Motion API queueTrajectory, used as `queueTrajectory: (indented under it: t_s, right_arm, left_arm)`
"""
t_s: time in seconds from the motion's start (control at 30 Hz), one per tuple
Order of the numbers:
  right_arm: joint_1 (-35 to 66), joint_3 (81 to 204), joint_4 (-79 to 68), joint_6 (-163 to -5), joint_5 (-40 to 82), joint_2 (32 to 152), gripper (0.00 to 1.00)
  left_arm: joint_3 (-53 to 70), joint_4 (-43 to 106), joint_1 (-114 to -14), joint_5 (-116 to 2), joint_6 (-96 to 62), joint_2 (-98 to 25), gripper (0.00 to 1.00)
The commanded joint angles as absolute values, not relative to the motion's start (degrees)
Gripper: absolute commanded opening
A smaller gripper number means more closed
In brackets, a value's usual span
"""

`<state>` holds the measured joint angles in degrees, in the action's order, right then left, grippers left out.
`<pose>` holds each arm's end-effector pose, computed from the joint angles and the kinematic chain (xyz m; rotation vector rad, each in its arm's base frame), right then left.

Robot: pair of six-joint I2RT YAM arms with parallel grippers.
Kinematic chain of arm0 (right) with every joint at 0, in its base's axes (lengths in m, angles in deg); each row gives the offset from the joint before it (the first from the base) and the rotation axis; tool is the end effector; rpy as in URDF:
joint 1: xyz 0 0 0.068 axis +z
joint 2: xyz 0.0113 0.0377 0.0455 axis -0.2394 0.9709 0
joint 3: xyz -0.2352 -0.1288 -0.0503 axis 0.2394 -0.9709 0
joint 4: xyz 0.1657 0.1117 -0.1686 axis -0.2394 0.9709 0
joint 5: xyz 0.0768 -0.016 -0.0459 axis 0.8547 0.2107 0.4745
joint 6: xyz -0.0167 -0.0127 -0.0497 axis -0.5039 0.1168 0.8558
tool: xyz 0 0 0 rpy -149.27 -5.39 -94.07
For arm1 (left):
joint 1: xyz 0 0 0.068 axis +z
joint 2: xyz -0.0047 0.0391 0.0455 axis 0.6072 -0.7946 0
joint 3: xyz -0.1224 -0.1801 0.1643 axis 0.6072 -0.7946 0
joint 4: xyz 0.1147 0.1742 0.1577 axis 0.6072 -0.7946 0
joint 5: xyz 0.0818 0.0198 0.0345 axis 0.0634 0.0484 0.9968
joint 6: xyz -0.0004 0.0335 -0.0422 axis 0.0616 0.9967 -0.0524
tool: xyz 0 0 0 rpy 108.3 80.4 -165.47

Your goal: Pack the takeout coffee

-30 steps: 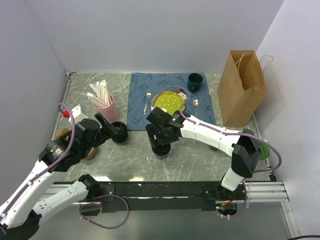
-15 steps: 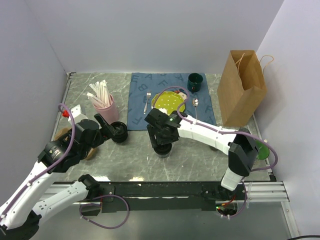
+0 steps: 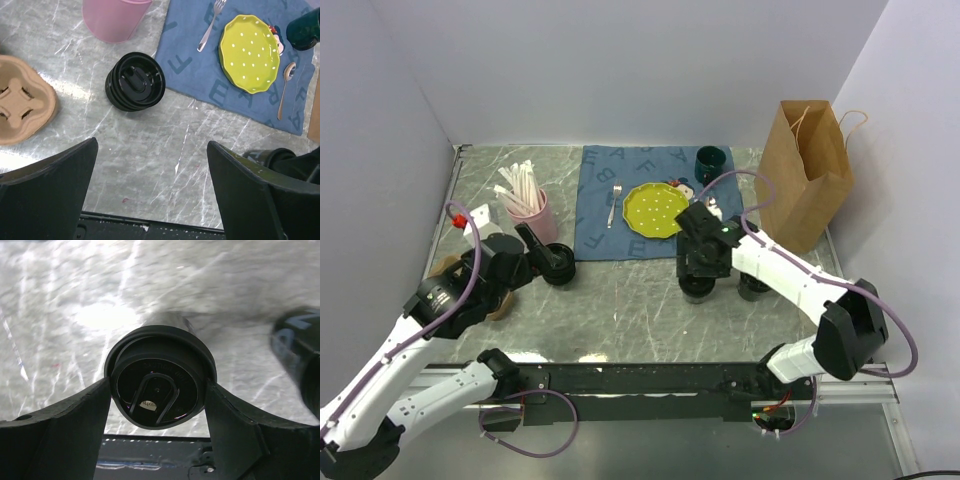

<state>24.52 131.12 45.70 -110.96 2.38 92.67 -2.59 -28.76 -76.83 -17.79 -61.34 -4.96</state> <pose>0.2181 0.1639 0.2578 -0.0553 2.7302 0.0844 0.1069 -0.0641 0.3572 -0.5792 2.1049 -0.3221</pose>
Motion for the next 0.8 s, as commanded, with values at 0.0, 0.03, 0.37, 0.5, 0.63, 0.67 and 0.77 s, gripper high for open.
queueTrajectory:
  t_s: [0.0,0.03,0.37,0.5,0.63,0.67,0.77]
  right_arm:
    - [19.74,128.2,43.77,-109.42,2.02,90.34,0.67]
    - [19.11,127.93,43.59,-109.24,2.19,90.17,0.67]
    - [14.8,128.19,42.97,-108.72,2.37,90.52,0.77]
    - [14.71,131.7,44.38,-107.49,2.63,90.26,0.83]
    - [14.71,136.27,47.36,-106.26,2.46,89.82,0.86]
    - [14.63,137.32,48.67,-105.99,2.2,89.82,0.86]
    - [14.45,141.11,50.09,-104.68,1.5,89.9,0.86]
  left_arm:
    - [-1.8,-25.17,-76.85,-16.91,-58.58,-6.52,0.97]
    - [-1.71,-24.91,-76.85,-16.99,-58.31,-7.22,0.97]
    - [-0.65,-22.8,-76.85,-16.91,-55.33,-9.95,0.97]
    - [-0.12,-22.44,-76.85,-16.65,-54.53,-11.0,0.97]
    - [0.14,-21.83,-76.85,-16.73,-54.53,-11.53,0.97]
    - [0.05,-21.65,-76.76,-16.73,-54.53,-11.53,0.97]
    - [0.05,-20.6,-76.85,-17.17,-53.92,-11.79,0.97]
